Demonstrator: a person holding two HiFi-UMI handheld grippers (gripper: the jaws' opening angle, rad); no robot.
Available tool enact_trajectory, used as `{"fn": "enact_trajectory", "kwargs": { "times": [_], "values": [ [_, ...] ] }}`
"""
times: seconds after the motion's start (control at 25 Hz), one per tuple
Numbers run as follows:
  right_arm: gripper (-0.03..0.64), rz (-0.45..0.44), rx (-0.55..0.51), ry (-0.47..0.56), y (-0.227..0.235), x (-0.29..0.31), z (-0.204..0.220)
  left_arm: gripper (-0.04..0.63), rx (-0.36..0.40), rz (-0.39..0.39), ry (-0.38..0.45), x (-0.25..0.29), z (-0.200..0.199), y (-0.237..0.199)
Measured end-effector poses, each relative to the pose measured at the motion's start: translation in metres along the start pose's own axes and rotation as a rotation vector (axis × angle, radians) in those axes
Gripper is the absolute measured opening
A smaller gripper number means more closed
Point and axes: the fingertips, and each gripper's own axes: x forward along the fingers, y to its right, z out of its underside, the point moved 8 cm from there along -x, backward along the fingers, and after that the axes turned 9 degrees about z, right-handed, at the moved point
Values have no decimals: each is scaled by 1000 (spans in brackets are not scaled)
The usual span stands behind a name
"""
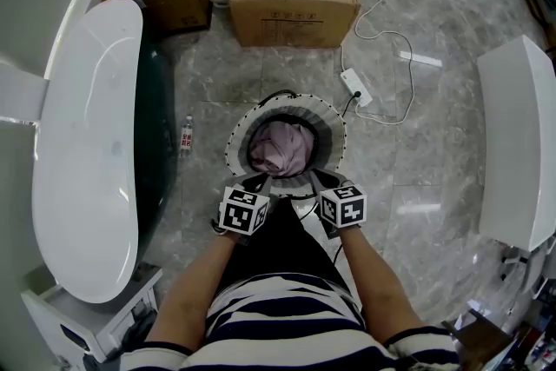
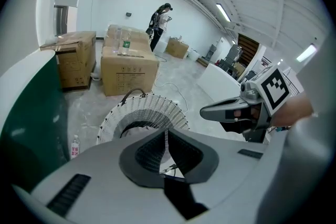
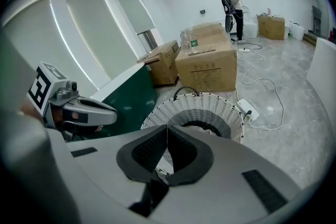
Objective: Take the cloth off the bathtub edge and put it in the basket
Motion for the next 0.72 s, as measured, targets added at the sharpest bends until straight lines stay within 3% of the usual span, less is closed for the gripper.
{"fn": "enact_trajectory", "kwargs": {
  "times": [0.24,0.72],
  "values": [
    [26,-2,13,16,-1,-5,3,34,-61,8,-7,0,7,3],
    [26,-10,-6,-19,-3,-8,11,34,-95,-5,-15,-4,17,5]
  ]
}}
